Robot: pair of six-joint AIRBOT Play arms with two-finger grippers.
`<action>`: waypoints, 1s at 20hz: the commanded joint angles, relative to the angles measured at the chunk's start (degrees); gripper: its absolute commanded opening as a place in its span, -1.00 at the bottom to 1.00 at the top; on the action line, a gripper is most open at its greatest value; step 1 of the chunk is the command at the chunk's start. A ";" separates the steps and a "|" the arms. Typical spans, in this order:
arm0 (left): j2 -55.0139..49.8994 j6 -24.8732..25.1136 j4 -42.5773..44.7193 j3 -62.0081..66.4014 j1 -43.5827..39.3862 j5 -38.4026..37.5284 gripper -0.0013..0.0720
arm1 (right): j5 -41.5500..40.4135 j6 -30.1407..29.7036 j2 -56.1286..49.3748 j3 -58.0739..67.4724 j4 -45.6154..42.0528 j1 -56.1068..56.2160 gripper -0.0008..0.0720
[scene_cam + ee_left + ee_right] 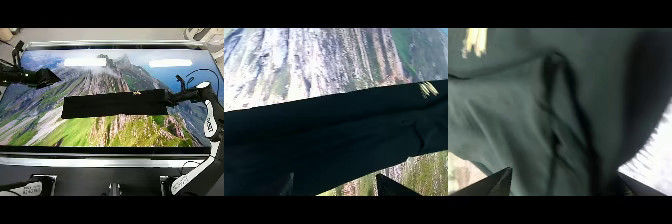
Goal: Fold the shirts.
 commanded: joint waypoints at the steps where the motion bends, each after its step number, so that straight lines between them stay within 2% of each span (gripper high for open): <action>1: 0.74 -0.02 0.00 0.04 -3.65 0.07 0.70 | -1.31 0.17 -0.57 0.00 1.09 3.67 0.61; 2: 0.66 -0.02 0.00 0.04 -4.74 0.07 0.69 | -1.46 0.04 -0.37 0.00 1.66 4.42 -0.22; 3: 0.35 0.00 0.00 0.04 -6.01 0.24 0.67 | -1.31 0.35 0.26 0.00 2.56 4.52 -0.85; 4: -0.09 0.00 0.00 -0.24 -7.69 1.40 0.48 | -1.38 0.42 1.29 0.00 3.13 4.50 -0.94; 5: -0.83 0.04 0.00 -0.72 -9.70 3.67 -0.43 | -1.53 0.42 2.78 0.00 3.13 4.39 -0.94; 6: -1.86 0.02 0.00 -1.29 -11.85 6.95 -0.89 | -1.46 0.42 4.70 0.00 3.13 4.39 -0.94; 9: -8.55 -1.14 -1.05 -1.62 -20.13 16.06 -0.89 | 0.46 0.79 11.15 0.00 3.39 4.52 -0.94; 12: -17.62 -1.51 -10.49 -1.46 -27.43 22.80 -0.89 | 4.26 2.19 17.42 0.00 3.34 4.52 -0.94; 16: -28.44 -1.42 -25.70 0.63 -34.77 27.26 -0.89 | 10.43 4.31 25.33 -0.02 3.19 4.52 -0.94; 20: -33.88 -1.42 -33.14 1.88 -40.76 30.84 -0.89 | 14.38 6.43 31.50 -0.02 0.94 4.52 -0.94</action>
